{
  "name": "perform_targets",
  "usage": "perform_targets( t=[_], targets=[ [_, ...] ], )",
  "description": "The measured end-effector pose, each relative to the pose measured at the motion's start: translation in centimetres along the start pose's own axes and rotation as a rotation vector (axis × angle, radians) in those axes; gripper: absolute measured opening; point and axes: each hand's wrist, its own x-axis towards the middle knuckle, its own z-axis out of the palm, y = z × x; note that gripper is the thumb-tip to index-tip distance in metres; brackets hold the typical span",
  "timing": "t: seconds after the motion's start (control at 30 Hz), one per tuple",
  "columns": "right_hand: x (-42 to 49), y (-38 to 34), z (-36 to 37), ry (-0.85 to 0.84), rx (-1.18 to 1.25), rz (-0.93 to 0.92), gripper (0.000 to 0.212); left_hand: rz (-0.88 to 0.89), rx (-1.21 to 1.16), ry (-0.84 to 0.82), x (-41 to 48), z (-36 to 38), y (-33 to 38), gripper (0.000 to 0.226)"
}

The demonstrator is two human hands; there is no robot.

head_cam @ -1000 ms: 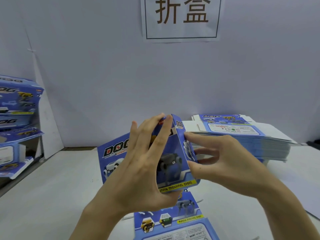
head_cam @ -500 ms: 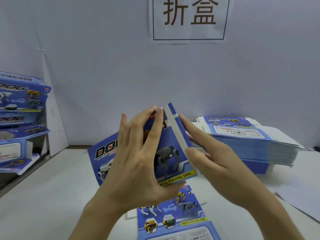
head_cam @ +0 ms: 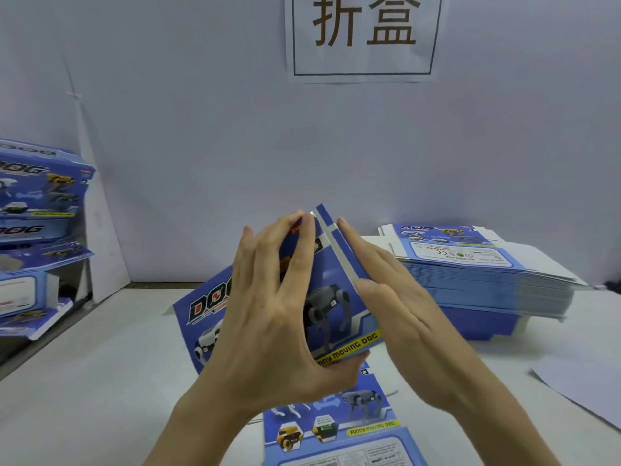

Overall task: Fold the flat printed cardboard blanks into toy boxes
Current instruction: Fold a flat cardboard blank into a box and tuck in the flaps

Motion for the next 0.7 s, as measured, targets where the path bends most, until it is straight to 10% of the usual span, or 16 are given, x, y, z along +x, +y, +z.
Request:
perform_targets(
  t=[0.7],
  targets=[
    [-0.4, 0.7, 0.4, 0.059, 0.096, -0.161, 0.069, 0.065, 0.035, -0.051, 0.0, -0.3, -0.3, 0.115]
  ],
)
